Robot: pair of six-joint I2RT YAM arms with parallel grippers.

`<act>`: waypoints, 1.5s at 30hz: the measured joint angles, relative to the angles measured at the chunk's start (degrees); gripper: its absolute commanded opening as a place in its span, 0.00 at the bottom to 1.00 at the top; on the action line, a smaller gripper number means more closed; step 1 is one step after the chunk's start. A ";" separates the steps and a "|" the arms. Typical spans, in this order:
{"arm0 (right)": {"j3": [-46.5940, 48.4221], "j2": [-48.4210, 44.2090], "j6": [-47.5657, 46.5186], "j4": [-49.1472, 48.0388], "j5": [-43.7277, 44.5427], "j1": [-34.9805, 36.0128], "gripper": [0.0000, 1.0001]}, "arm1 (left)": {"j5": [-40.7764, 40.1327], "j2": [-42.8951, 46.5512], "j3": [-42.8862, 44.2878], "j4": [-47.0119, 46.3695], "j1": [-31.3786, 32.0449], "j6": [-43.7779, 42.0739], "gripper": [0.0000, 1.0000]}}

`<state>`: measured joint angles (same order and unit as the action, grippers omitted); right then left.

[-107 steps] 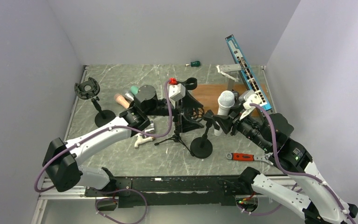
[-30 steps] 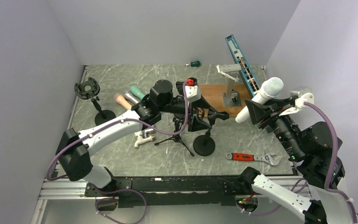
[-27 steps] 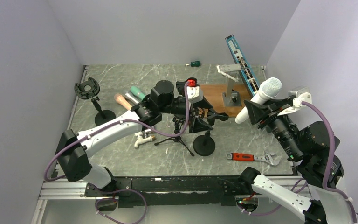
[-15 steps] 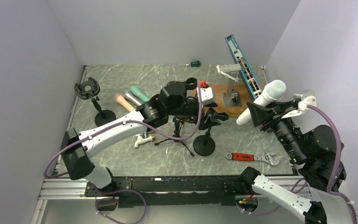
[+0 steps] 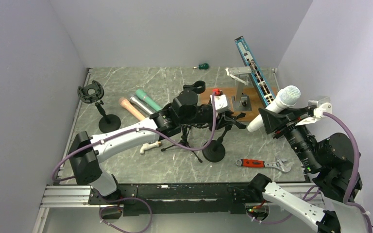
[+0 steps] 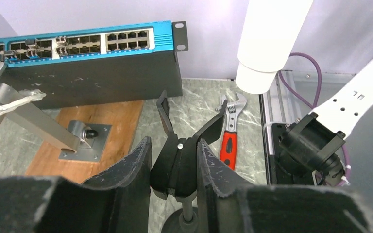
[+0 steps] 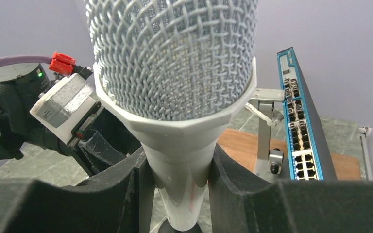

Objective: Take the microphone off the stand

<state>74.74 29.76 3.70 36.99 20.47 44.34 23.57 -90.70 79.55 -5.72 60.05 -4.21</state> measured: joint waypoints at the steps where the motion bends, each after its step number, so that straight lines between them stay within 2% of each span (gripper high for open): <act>1: -0.11 -0.02 0.02 0.15 0.00 0.00 0.00 | -0.39 0.02 -0.92 -1.88 0.15 0.28 0.00; 6: -0.28 -0.02 0.39 0.50 0.00 0.00 0.00 | -1.99 1.79 -6.25 -8.98 0.52 1.22 0.00; 14: -0.72 -0.02 0.46 0.59 -0.35 0.00 0.00 | -4.42 5.33 -12.55 -13.86 0.52 2.14 0.00; 30: -0.70 0.94 0.44 0.72 -1.29 0.00 0.00 | -5.51 4.66 -17.57 -23.43 0.79 4.66 0.02; 33: -0.70 0.94 0.44 0.74 -1.29 0.00 0.00 | -6.01 5.29 -18.03 -23.78 0.79 4.74 0.22; 35: -0.70 0.96 0.44 0.74 -1.29 0.00 0.00 | -6.82 5.70 -17.14 -21.24 0.85 4.66 0.43; 37: -0.70 1.01 0.44 0.74 -1.29 0.00 0.00 | -7.58 5.81 -14.82 -16.98 0.96 4.26 0.57; 41: -0.68 1.38 0.44 0.72 -1.46 0.00 0.00 | -8.55 4.96 -8.98 -4.66 1.40 2.71 0.77; 45: -0.68 1.88 0.46 0.72 -1.51 0.00 0.00 | -8.66 2.40 -8.28 7.54 1.73 1.60 0.89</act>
<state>74.06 31.64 4.16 37.71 18.96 44.34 14.92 -88.29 71.26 1.83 61.78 -2.61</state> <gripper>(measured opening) 0.403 0.825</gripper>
